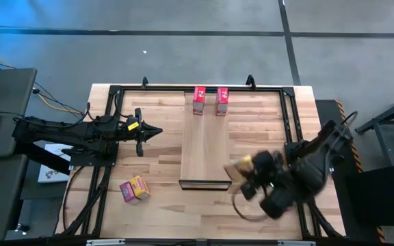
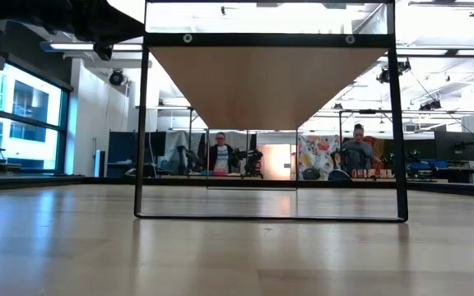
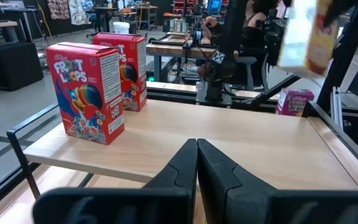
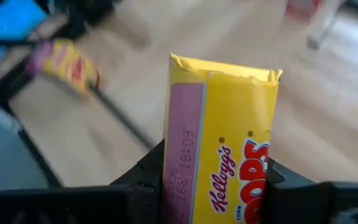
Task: Stack cereal on shelf
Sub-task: Put the right yellow cereal box on the shelf
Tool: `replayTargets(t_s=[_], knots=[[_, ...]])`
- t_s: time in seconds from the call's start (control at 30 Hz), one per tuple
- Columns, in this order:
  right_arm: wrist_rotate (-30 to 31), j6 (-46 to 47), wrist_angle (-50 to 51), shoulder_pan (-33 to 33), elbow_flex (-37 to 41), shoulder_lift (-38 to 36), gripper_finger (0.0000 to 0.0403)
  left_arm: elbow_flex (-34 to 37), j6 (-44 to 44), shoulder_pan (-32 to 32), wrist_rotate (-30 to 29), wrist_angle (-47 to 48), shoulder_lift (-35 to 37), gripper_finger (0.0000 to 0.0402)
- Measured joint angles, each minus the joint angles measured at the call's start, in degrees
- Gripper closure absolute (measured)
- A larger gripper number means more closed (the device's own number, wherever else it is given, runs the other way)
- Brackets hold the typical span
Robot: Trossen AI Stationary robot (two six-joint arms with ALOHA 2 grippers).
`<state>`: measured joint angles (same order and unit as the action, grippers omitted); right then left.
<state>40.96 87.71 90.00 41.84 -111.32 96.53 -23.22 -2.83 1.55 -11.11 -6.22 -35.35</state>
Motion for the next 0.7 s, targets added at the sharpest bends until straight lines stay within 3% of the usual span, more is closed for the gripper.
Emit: replayTargets(t_s=[0.13, 0.3, 0.4, 0.53, 0.7], knots=[[2.39, -7.4, -0.22, -8.4, -2.76, 0.13, 0.0295, 0.0, 0.0, 0.0, 0.01, -0.04, 0.0, 0.0398], [-5.51, -13.54, -0.24, -21.92, -2.54, 0.65, 0.0296, 0.0, 0.0, 0.0, 0.01, -0.04, 0.0, 0.0398], [-6.11, -16.95, -0.73, -28.29, -2.56, 0.99, 0.0296, 0.0, 0.0, 0.0, 0.01, -0.08, 0.0, 0.0398], [-9.14, -19.64, -2.31, -34.33, -2.57, 2.26, 0.0296, 0.0, 0.01, 0.0, 0.01, -0.1, 0.01, 0.0398], [-12.65, -20.73, -3.0, -37.01, -2.57, 4.11, 0.0297, 0.0, 0.04, 0.0, -0.03, -0.11, 0.0, 0.0398]])
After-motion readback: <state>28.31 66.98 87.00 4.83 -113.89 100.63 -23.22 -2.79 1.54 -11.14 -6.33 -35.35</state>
